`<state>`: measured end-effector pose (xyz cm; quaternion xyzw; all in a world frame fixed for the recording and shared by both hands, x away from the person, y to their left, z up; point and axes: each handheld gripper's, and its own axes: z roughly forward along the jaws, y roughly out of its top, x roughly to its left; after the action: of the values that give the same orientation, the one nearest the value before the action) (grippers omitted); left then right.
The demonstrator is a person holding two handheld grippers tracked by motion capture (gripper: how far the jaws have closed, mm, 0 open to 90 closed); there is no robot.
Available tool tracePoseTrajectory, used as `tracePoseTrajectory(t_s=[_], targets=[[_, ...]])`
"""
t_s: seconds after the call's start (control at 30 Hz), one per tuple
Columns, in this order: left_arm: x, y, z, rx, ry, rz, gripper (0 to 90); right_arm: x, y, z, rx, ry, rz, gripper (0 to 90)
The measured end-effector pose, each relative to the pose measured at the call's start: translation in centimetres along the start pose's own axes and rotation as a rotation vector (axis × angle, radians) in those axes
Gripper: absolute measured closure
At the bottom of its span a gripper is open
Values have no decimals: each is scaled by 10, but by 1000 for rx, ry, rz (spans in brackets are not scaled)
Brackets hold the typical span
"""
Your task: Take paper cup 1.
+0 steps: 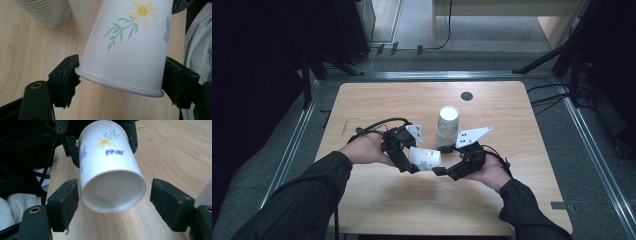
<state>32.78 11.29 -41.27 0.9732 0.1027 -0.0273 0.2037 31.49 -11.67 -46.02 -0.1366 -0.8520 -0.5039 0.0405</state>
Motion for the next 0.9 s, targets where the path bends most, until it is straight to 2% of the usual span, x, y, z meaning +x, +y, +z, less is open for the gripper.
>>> tracePoseTrajectory(t_s=[0.17, 0.33, 0.5, 0.67, 0.9], targets=[[-1, 2, 4, 20, -1, 11, 220, 3, 2, 7, 22, 0, -5, 236], [-2, 4, 5, 21, -5, 10, 220, 4, 3, 13, 40, -2, -15, 244], [-2, 4, 7, 10, -8, 9, 220, 5, 3, 15, 50, 2, -13, 267], [-2, 3, 8, 19, -8, 15, 220, 5, 3, 15, 54, 8, -9, 318], [-2, 3, 9, 22, -11, 12, 219, 5, 4, 15, 63, 3, -16, 327]])
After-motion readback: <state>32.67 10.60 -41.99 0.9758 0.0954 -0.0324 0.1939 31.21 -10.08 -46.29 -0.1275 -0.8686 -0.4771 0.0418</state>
